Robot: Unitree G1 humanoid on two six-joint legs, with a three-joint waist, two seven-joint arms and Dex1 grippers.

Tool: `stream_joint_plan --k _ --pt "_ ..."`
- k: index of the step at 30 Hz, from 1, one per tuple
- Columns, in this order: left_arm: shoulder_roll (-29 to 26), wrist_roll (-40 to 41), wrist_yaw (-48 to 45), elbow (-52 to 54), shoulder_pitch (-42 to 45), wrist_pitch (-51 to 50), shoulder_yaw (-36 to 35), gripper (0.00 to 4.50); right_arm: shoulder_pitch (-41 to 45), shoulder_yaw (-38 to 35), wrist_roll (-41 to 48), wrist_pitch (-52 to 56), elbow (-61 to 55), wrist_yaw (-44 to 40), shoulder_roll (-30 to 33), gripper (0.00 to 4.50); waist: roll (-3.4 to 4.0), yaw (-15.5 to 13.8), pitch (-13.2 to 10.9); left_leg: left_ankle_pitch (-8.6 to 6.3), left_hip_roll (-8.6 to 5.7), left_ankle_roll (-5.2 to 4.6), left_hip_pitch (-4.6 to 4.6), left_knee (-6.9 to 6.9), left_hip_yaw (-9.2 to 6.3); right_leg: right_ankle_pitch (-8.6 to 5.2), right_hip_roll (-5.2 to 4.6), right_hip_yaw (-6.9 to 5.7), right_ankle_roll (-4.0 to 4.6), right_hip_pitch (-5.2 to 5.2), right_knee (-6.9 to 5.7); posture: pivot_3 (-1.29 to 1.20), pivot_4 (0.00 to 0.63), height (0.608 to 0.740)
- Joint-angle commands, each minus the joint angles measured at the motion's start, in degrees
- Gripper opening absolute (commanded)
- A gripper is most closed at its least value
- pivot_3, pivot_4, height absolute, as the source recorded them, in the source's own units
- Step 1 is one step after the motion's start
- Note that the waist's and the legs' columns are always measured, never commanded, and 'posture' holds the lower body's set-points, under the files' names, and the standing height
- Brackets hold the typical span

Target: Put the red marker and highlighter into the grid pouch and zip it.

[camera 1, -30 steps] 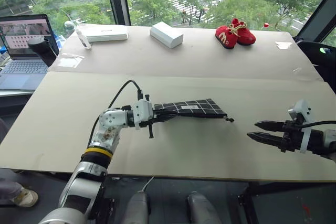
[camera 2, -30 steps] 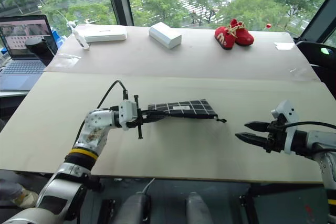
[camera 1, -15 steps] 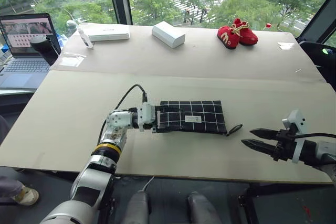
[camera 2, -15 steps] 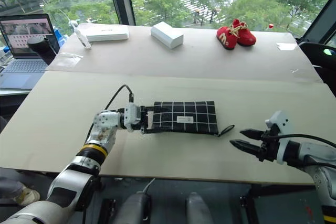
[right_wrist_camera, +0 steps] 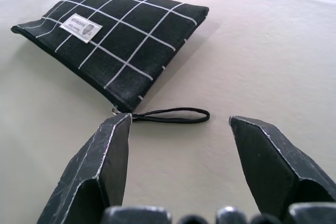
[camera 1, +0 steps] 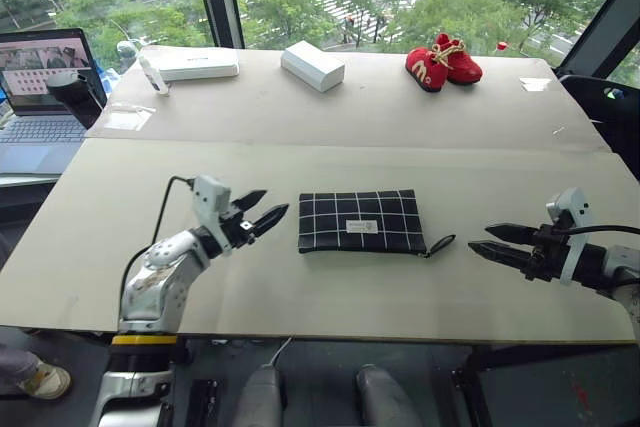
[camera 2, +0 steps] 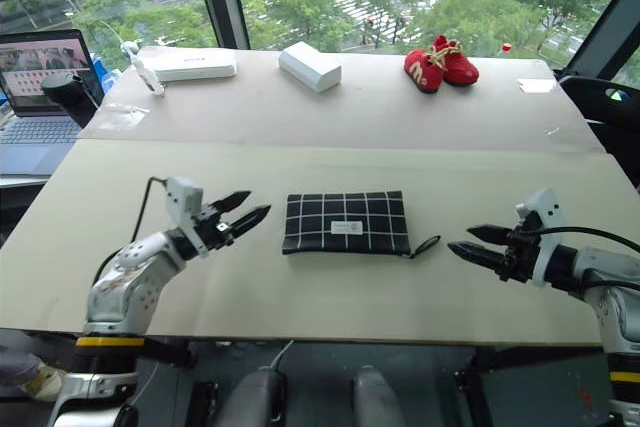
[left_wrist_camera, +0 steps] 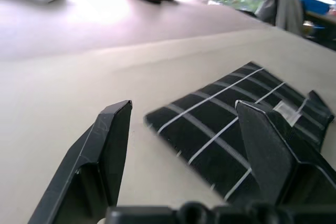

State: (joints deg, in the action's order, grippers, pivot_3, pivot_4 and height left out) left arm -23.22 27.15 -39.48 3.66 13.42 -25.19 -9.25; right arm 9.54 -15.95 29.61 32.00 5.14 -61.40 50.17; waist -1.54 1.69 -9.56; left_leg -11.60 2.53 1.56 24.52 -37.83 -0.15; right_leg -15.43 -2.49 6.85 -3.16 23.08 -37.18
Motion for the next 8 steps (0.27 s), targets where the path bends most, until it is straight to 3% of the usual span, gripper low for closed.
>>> stream_joint_plan --k 1,8 --pt "-0.98 2.53 3.62 5.81 -2.81 -1.77 -5.25 3.40 3.08 -0.41 -1.51 -3.56 4.72 -0.55 0.33 3.35 0.00 -0.30 0.00 0.00 -0.01 0.00 0.00 -0.01 0.02 0.00 -0.01 0.01 0.00 -0.01 0.01 0.00 0.150 0.729" --pt "-0.40 4.40 8.16 8.20 -6.98 -3.13 -10.38 3.40 7.29 -0.28 -4.81 -9.18 15.25 1.05 -0.65 3.35 0.00 -0.68 0.00 0.00 0.00 0.00 -0.12 0.00 0.09 0.01 -0.01 0.05 0.02 -0.06 0.01 0.00 0.150 0.729"
